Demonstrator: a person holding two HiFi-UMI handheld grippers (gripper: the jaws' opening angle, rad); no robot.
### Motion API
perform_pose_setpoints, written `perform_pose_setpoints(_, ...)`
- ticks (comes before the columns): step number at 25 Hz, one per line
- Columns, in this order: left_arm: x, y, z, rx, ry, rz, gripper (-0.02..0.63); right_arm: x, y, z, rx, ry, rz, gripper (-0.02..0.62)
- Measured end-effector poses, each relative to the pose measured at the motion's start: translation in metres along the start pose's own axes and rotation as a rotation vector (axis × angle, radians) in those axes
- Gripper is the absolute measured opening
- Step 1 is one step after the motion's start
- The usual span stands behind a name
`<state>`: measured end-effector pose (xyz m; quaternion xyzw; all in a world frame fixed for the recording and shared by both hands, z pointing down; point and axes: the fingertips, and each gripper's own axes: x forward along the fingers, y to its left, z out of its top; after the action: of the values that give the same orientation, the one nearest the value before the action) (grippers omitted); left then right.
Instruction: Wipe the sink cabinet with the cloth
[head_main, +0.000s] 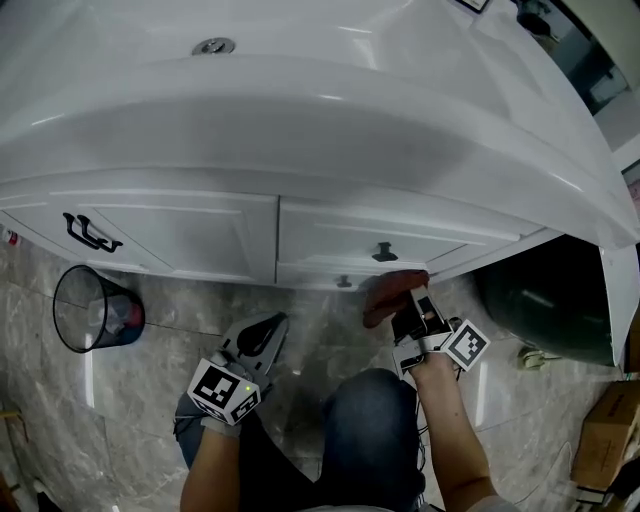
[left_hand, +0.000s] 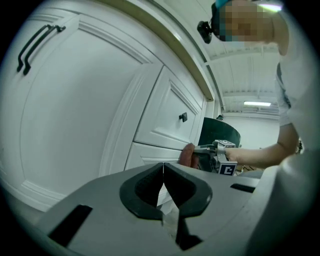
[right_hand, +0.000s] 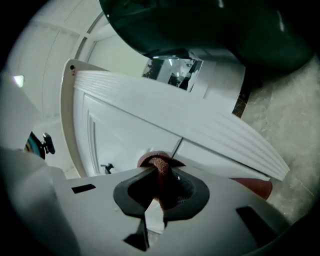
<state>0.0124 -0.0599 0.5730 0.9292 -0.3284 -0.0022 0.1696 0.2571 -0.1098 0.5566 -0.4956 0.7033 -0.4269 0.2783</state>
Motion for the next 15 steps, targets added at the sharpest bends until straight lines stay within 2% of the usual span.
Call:
perform_pose_setpoints(5, -0.001, -0.014, 0.006, -0.003, -0.013, 0.011, 0.012, 0.018, 0.038, -0.027, -0.089, 0.135, 0.095, 0.044)
perform_pose_setpoints(9, -0.007, -0.029, 0.017, -0.094, -0.055, 0.037, 0.012, 0.025, 0.068, -0.047, -0.146, 0.262, 0.153, 0.044)
perform_pose_setpoints(12, -0.017, -0.044, 0.026, -0.112, -0.058, 0.064, 0.012, 0.022, 0.093, -0.06, -0.275, 0.338, 0.187, 0.044)
perform_pose_setpoints(15, -0.031, -0.056, 0.043, -0.13, -0.045, 0.102, 0.011, 0.015, 0.124, -0.067, -0.44, 0.367, 0.223, 0.044)
